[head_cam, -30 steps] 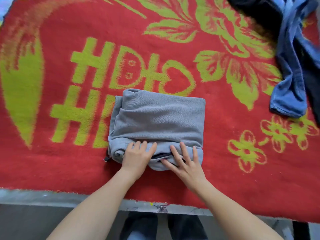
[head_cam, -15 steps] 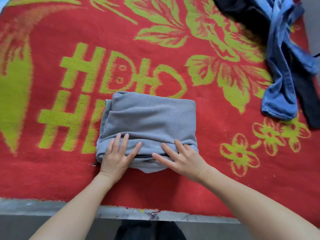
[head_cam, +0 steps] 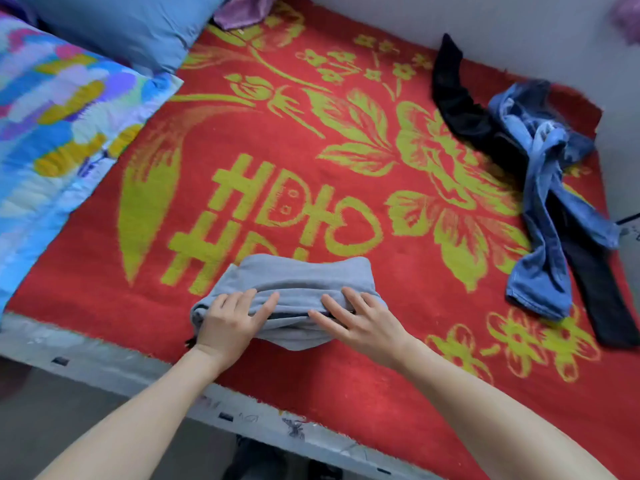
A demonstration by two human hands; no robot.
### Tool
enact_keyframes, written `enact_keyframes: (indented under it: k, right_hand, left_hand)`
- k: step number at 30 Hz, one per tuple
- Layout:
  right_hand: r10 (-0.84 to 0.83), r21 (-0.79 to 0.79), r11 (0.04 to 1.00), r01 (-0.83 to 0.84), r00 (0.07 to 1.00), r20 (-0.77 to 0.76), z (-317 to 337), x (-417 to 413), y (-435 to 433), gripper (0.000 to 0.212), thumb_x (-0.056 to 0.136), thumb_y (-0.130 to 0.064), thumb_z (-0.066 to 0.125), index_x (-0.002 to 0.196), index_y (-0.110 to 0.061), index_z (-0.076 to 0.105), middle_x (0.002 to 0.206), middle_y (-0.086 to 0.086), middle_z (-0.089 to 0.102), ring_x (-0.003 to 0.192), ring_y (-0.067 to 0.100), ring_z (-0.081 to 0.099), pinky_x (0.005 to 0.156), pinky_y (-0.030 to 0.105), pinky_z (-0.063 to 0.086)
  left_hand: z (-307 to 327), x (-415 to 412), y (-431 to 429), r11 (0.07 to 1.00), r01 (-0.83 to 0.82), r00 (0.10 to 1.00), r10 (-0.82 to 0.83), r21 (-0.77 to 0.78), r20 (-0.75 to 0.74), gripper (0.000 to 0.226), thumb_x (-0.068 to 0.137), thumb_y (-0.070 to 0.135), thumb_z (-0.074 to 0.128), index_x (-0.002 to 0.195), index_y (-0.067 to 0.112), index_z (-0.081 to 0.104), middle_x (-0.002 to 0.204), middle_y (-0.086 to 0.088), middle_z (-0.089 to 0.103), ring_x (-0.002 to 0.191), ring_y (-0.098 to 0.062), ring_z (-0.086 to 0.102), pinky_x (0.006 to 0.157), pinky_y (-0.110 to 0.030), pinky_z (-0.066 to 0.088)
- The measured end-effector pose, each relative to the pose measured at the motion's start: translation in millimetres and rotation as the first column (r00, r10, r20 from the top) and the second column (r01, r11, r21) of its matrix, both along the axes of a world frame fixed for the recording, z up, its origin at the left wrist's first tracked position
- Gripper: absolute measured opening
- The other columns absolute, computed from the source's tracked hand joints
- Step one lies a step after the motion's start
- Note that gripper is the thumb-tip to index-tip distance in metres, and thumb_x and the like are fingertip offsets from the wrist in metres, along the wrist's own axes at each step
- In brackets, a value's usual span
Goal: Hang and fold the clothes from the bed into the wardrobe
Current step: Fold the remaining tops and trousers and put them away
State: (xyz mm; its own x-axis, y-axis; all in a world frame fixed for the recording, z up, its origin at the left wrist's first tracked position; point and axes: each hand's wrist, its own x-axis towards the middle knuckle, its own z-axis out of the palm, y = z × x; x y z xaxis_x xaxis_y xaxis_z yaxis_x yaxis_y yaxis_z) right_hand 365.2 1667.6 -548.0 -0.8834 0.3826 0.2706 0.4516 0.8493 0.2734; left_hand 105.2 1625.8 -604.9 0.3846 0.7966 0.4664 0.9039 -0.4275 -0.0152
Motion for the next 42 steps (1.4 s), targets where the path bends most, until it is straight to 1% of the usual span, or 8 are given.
enact_keyframes:
  k: [12, 14, 17, 25, 28, 33, 38, 42]
  right_hand:
    - [0.519, 0.044, 0.854, -0.518, 0.854, -0.014, 94.8, -69.8, -82.2, 0.063, 0.085, -0.014, 0.045, 0.142, -0.019, 0.020, 0.126, 0.014, 0.042, 0.081, 0.027, 0.063, 0.058, 0.032, 0.052]
    - [0.606, 0.052, 0.795, -0.604, 0.792, -0.073, 118.2, -86.6, -110.2, 0.060, 0.087, -0.009, 0.035, 0.143, -0.019, 0.017, 0.125, 0.016, 0.042, 0.078, 0.026, 0.065, 0.056, 0.033, 0.053]
    - [0.693, 0.045, 0.721, -0.691, 0.721, -0.023, 144.8, -115.9, -146.2, 0.083, 0.073, -0.019, 0.053, 0.145, -0.019, 0.013, 0.125, 0.018, 0.040, 0.079, 0.026, 0.065, 0.057, 0.033, 0.053]
    - [0.850, 0.097, 0.526, -0.845, 0.526, -0.033, 194.5, -216.4, -260.3, 0.075, 0.077, -0.015, 0.035, 0.147, -0.020, 0.011, 0.124, 0.018, 0.042, 0.079, 0.027, 0.066, 0.061, 0.031, 0.052]
    - [0.891, 0.070, 0.453, -0.889, 0.451, -0.045, 199.5, -262.0, -322.4, 0.091, 0.071, -0.020, 0.043, 0.151, -0.015, -0.002, 0.125, 0.018, 0.045, 0.085, 0.028, 0.066, 0.067, 0.029, 0.053]
    - [0.922, -0.133, 0.379, -0.916, 0.385, -0.029, 184.2, -322.6, -472.8, 0.115, 0.037, -0.035, 0.085, 0.136, -0.016, 0.031, 0.122, 0.018, 0.047, 0.080, 0.024, 0.065, 0.064, 0.023, 0.054]
    - [0.904, -0.341, 0.407, -0.848, 0.427, 0.017, 168.4, -362.5, -589.3, 0.149, 0.030, -0.033, 0.086, 0.150, -0.015, -0.001, 0.114, 0.017, 0.064, 0.080, 0.021, 0.068, 0.067, 0.021, 0.053]
    - [0.914, -0.375, 0.395, -0.839, 0.400, 0.068, 169.7, -381.9, -644.4, 0.116, 0.045, -0.039, 0.074, 0.142, -0.015, 0.015, 0.126, 0.021, 0.049, 0.082, 0.026, 0.067, 0.067, 0.027, 0.054]
  left_hand:
    - [131.7, -14.9, -219.1, 0.829, -0.555, 0.817, 0.559, 0.071, -0.141, 0.045, 0.091, -0.005, 0.022, 0.116, 0.019, 0.051, 0.084, -0.014, 0.070, 0.061, -0.025, 0.065, 0.056, -0.032, 0.054]
    - [159.3, -11.9, -263.9, 0.760, -0.636, 0.745, 0.650, 0.133, -0.151, 0.044, 0.084, -0.005, 0.032, 0.114, 0.020, 0.052, 0.083, -0.012, 0.070, 0.059, -0.024, 0.064, 0.055, -0.031, 0.053]
    - [188.2, -7.7, -324.3, 0.654, -0.741, 0.636, 0.757, 0.155, -0.152, 0.044, 0.075, 0.003, 0.041, 0.113, 0.021, 0.051, 0.081, -0.010, 0.070, 0.057, -0.024, 0.063, 0.053, -0.029, 0.052]
    - [242.8, -31.8, -472.5, 0.365, -0.909, 0.343, 0.929, 0.198, -0.140, 0.044, 0.071, 0.009, 0.039, 0.112, 0.022, 0.049, 0.076, -0.006, 0.069, 0.053, -0.023, 0.062, 0.049, -0.027, 0.050]
    - [256.4, -47.0, -538.0, 0.202, -0.974, 0.192, 0.977, 0.105, -0.091, 0.049, 0.064, 0.011, 0.036, 0.109, 0.026, 0.047, 0.068, -0.003, 0.065, 0.049, -0.023, 0.060, 0.045, -0.028, 0.048]
    - [275.0, -77.3, -672.1, -0.047, -0.985, -0.024, 0.991, -0.164, -0.134, 0.072, 0.033, 0.007, 0.075, 0.098, 0.032, 0.056, 0.054, 0.004, 0.058, 0.040, -0.021, 0.056, 0.038, -0.019, 0.036]
    - [292.2, -105.3, -775.5, -0.275, -0.922, -0.206, 0.944, -0.273, -0.256, 0.061, 0.019, 0.018, 0.084, 0.075, 0.036, 0.069, 0.048, 0.005, 0.055, 0.035, -0.017, 0.054, 0.032, -0.018, 0.031]
    - [300.9, -118.1, -824.4, -0.350, -0.879, -0.255, 0.919, -0.324, -0.299, 0.051, 0.049, 0.021, 0.081, 0.095, 0.037, 0.066, 0.070, 0.002, 0.066, 0.060, -0.017, 0.066, 0.048, -0.025, 0.043]
